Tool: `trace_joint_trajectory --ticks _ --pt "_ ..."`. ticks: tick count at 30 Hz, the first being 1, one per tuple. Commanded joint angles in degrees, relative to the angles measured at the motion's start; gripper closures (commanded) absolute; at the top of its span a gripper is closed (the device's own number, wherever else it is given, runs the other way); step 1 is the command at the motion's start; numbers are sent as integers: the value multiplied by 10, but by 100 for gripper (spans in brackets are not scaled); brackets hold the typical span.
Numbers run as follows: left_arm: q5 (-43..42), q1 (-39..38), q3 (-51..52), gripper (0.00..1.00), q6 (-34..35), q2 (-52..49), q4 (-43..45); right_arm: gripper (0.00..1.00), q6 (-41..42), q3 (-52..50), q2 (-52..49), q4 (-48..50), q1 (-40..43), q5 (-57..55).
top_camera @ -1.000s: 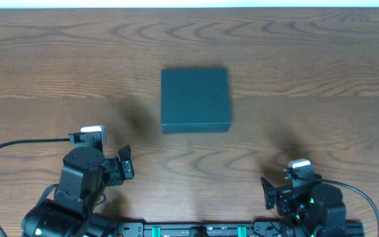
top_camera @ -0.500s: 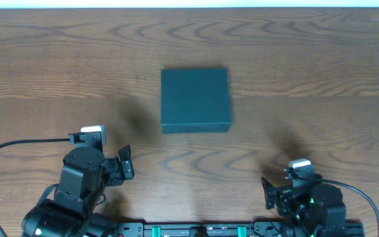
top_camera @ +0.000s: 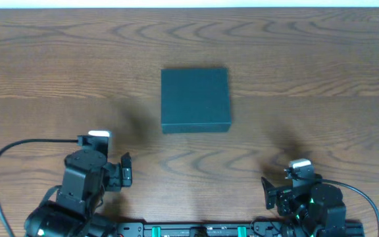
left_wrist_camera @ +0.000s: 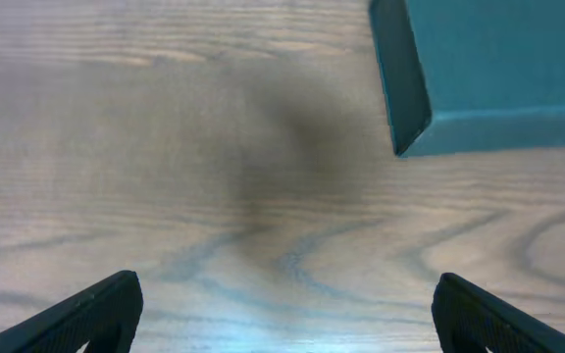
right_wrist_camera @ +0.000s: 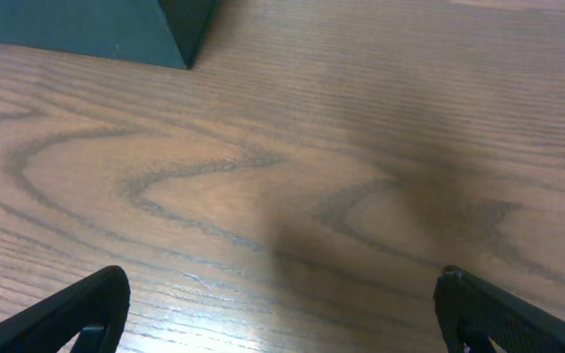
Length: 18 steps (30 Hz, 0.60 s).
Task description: Pack container
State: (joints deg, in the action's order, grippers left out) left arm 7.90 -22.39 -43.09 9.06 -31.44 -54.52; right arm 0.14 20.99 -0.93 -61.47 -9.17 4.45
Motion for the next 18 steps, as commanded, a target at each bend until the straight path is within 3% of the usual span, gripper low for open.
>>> trace_joint_trajectory --ticks 1,18 --pt "-5 0 50 5 -70 36 20 1 -9 -5 6 -2 10 -1" --pt "-50 64 194 5 -59 286 19 1 -9 -5 6 -2 10 -1"
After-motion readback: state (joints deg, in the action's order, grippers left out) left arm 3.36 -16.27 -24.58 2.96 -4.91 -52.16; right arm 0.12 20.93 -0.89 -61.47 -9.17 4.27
